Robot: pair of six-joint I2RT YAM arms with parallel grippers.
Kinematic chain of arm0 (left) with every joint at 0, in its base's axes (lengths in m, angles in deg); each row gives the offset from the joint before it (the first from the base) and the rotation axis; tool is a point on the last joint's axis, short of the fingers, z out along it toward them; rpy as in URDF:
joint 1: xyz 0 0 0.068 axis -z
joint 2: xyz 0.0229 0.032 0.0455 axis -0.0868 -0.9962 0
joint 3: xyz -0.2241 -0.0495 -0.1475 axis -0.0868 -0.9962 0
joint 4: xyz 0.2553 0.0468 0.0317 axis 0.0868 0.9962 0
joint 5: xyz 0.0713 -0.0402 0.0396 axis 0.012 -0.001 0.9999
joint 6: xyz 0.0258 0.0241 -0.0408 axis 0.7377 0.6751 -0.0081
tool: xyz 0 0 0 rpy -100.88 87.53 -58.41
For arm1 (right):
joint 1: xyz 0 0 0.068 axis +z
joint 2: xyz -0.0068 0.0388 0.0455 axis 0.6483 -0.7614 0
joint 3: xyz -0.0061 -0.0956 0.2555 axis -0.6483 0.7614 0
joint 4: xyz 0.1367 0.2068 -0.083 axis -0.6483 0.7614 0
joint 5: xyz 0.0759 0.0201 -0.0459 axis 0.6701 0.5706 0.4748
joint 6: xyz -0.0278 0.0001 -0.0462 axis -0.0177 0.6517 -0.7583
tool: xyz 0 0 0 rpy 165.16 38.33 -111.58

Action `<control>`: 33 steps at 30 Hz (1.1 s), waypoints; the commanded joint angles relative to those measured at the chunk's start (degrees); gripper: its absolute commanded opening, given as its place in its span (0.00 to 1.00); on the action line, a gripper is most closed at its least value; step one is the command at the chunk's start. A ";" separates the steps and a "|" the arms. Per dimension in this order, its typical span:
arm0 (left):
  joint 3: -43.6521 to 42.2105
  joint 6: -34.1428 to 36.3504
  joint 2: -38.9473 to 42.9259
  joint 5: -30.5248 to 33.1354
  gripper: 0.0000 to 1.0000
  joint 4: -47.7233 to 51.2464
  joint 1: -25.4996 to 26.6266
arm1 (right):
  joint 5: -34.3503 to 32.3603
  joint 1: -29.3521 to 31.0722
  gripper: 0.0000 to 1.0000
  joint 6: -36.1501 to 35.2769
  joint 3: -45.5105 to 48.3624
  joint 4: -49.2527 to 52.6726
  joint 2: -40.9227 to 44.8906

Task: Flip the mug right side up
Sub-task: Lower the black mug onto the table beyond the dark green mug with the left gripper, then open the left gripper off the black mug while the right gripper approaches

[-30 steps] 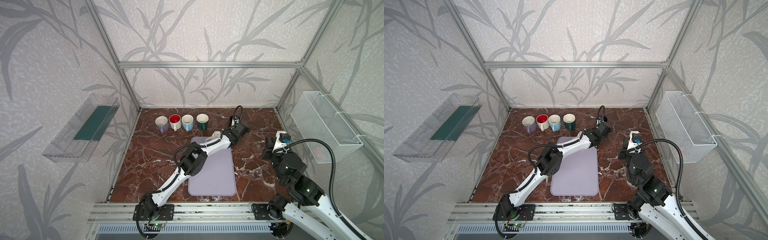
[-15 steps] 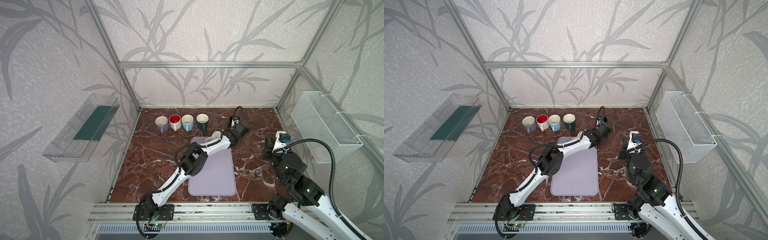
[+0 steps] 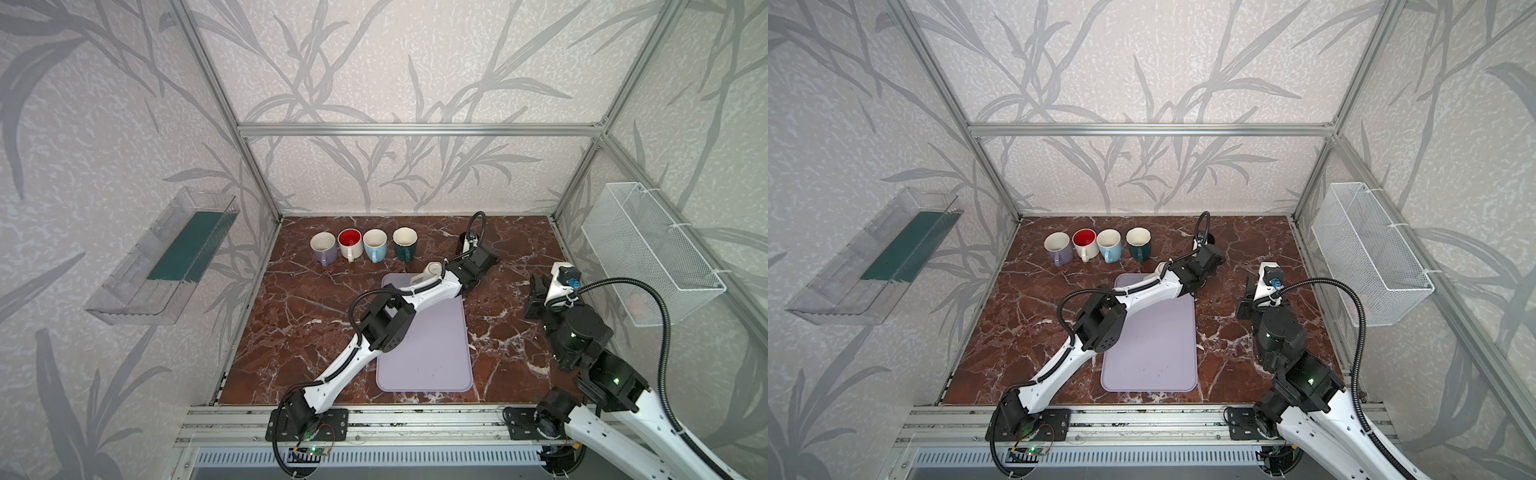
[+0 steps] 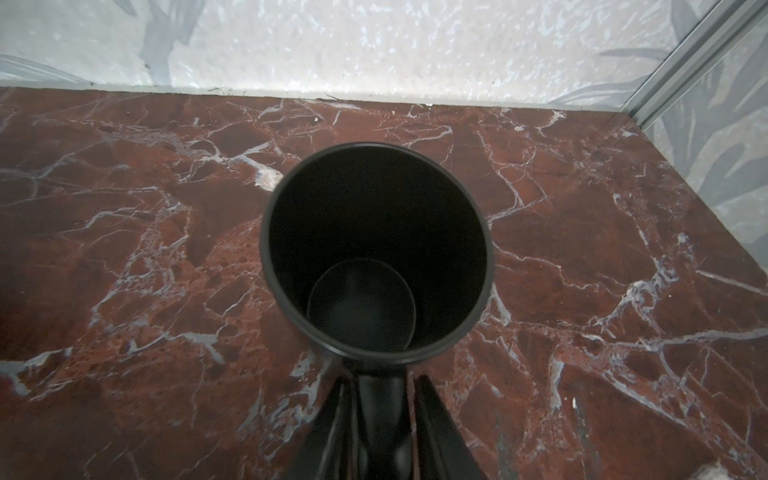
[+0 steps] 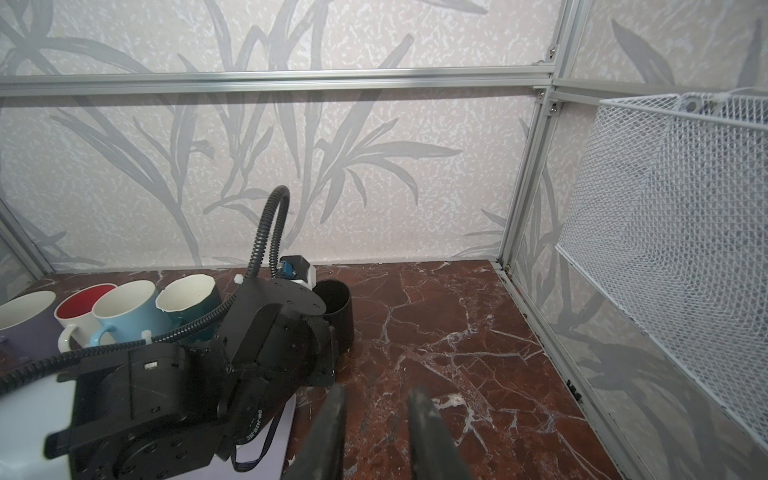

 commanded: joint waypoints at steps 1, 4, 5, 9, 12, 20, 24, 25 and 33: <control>1.78 0.65 1.37 2.32 0.34 -0.92 0.24 | 0.17 -0.14 0.28 0.76 -1.71 0.20 -0.02; 1.32 0.98 2.20 1.57 0.35 -0.78 0.26 | 0.19 -0.10 0.28 0.81 -1.73 0.29 -0.13; 0.92 1.10 2.84 1.36 0.35 -0.89 0.31 | 0.14 -0.12 0.28 0.86 -1.72 0.29 -0.13; -1.77 2.25 6.25 0.52 0.45 -1.07 0.72 | 0.04 -0.15 0.31 0.77 -1.83 0.29 -0.25; -3.96 2.42 8.93 0.15 0.49 -0.56 0.78 | 0.16 -0.17 0.32 0.77 -1.80 0.16 -0.53; -12.85 1.78 17.48 -2.82 0.50 -1.81 0.92 | 1.05 -0.14 0.34 -0.18 -2.06 -0.51 -1.50; -23.33 1.88 27.44 -2.88 0.50 -4.86 0.54 | 4.36 -0.20 0.41 -6.47 -3.97 -2.33 -4.08; -26.93 1.61 30.83 -2.99 0.50 -5.46 0.12 | 6.68 -0.19 0.44 -8.42 -5.00 -2.34 -5.30; -56.11 -3.44 62.35 -4.76 0.49 -0.98 -7.57 | 25.76 -2.03 0.54 -17.79 -21.33 8.03 -24.16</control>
